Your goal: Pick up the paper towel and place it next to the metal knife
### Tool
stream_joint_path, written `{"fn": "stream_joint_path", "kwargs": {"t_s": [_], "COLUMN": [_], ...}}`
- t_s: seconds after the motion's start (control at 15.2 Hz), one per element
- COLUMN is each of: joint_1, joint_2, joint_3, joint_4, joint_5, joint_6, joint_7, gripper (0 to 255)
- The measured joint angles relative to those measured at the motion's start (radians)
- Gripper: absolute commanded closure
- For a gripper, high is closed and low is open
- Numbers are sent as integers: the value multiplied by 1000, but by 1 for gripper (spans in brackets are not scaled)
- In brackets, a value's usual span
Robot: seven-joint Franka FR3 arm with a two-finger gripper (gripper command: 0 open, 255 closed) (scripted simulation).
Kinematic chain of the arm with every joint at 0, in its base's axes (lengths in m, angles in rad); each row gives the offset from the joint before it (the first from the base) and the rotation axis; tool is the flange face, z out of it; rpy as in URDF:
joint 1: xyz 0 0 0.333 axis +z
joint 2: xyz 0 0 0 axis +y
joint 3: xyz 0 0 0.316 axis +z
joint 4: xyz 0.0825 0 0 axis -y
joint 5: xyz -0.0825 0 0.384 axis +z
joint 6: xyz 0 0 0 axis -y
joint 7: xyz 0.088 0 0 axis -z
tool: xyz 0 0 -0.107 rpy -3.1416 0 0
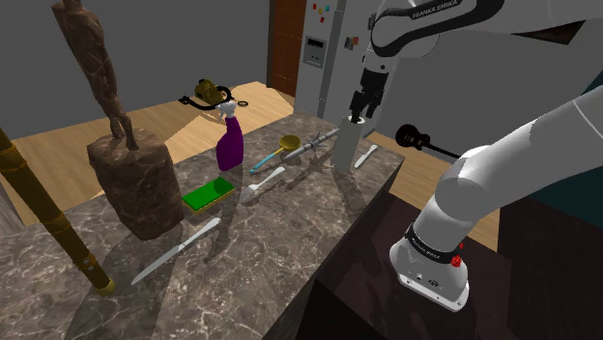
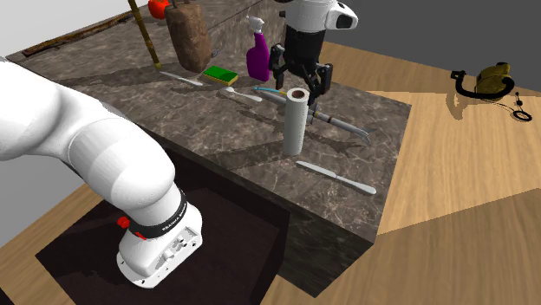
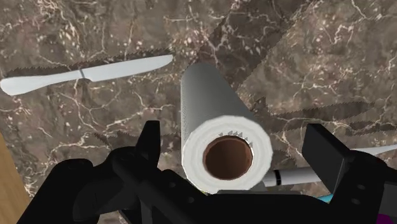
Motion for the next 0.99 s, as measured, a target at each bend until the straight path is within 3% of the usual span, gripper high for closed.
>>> {"fn": "stream_joint_path", "kwargs": {"t_s": [0.4, 0.79, 0.86, 0.99], "joint_1": [0, 1, 1, 1], "joint_2": [31, 36, 36, 35], "joint_3": [-10, -11, -11, -11], "joint_4": [-58, -64, -64, -63], "joint_5": [-1, -1, -1, -1], "joint_6": [90, 100, 100, 101], "joint_7": [-5, -5, -5, -5], "gripper": [0, 0, 255, 255]}}
